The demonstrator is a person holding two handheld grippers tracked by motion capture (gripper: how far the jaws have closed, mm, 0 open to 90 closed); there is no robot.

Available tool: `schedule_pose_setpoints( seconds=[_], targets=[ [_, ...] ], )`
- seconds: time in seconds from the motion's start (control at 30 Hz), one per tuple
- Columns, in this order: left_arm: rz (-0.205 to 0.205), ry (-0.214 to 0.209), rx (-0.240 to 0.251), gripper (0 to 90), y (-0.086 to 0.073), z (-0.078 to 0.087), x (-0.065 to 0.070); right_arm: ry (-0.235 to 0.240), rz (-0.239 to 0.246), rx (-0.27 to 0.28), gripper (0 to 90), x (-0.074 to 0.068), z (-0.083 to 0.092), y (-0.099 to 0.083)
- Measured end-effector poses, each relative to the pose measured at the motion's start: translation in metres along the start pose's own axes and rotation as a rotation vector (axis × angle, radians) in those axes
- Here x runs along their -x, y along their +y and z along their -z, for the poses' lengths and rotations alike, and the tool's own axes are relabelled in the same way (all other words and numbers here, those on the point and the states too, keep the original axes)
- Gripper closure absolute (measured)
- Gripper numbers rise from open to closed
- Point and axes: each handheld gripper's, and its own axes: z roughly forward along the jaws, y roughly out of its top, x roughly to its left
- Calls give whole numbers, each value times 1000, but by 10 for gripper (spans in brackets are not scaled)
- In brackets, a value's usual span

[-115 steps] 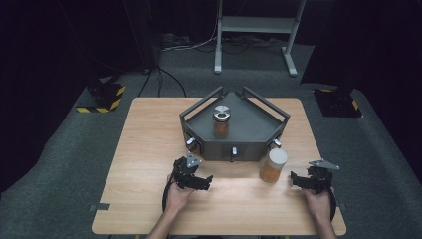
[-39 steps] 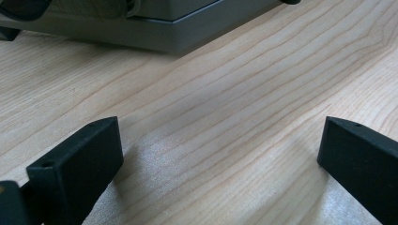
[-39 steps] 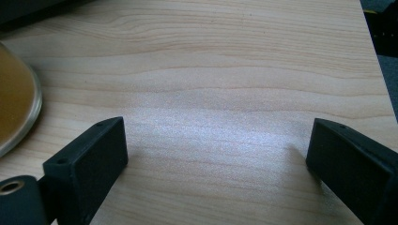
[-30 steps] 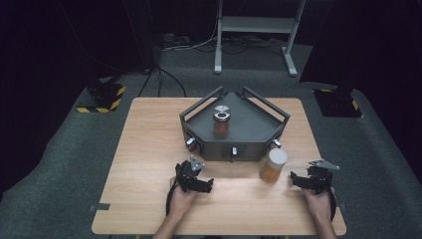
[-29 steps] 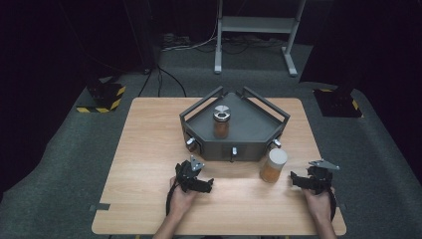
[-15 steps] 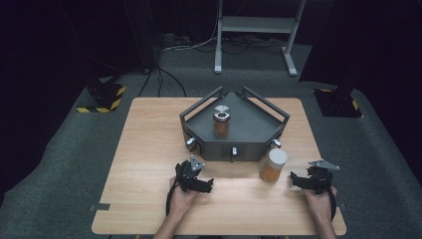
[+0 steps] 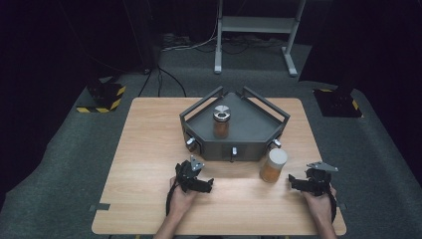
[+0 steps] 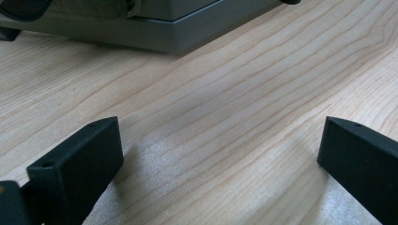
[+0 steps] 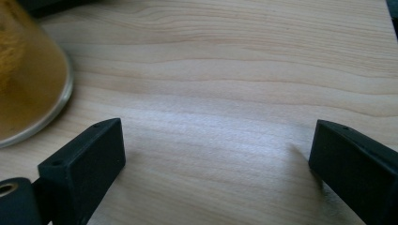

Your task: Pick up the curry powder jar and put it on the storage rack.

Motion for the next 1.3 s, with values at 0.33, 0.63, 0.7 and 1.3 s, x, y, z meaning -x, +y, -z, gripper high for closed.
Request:
schedule_pose_setpoints(
  seconds=[0.33,0.63,0.7,1.3],
  targets=[
    [0,0,0,4,0,0,0,48,39,6,38,-5,5,-2],
    [0,0,0,4,0,0,0,101,86,14,38,-15,8,-3],
    [0,0,0,4,0,0,0,109,91,14,38,-16,8,-2],
    [0,0,0,4,0,0,0,207,136,49,44,-28,9,13]
  ],
)
